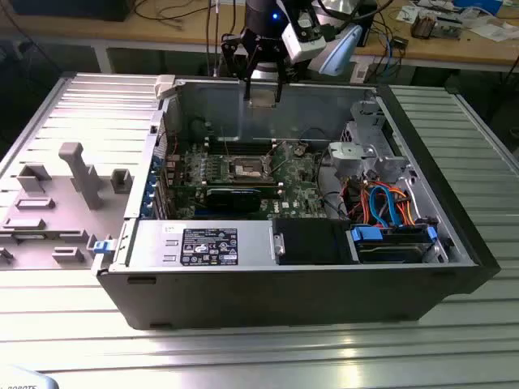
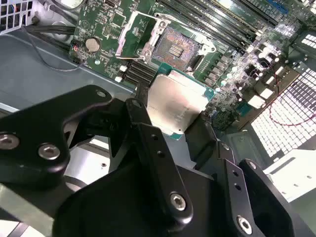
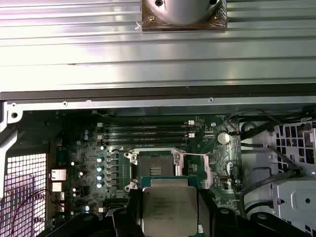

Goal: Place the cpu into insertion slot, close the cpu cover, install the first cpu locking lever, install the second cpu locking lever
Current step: 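Place the cpu into insertion slot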

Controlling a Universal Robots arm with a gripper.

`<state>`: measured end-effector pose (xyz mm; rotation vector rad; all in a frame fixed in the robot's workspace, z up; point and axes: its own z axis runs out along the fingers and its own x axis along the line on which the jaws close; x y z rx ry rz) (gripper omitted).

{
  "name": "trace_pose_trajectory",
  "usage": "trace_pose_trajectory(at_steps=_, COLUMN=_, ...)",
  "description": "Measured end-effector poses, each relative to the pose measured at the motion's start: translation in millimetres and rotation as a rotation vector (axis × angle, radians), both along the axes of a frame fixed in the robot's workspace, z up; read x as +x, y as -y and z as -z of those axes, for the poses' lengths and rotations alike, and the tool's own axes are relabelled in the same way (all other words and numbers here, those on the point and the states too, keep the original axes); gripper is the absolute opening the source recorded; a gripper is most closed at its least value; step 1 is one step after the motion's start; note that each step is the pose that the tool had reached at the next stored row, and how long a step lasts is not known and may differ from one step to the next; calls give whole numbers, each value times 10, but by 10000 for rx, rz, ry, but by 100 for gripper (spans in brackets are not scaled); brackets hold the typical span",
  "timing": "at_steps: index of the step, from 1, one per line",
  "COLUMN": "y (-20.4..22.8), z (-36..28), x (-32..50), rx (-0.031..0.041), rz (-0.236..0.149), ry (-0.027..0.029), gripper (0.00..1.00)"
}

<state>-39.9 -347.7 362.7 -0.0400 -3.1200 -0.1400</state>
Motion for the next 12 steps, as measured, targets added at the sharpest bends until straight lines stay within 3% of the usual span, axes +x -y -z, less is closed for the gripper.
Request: trace_pose_trajectory(at_steps=12, y=0, z=0, x=0, rx=0, rz=0, ry=0, gripper=54)
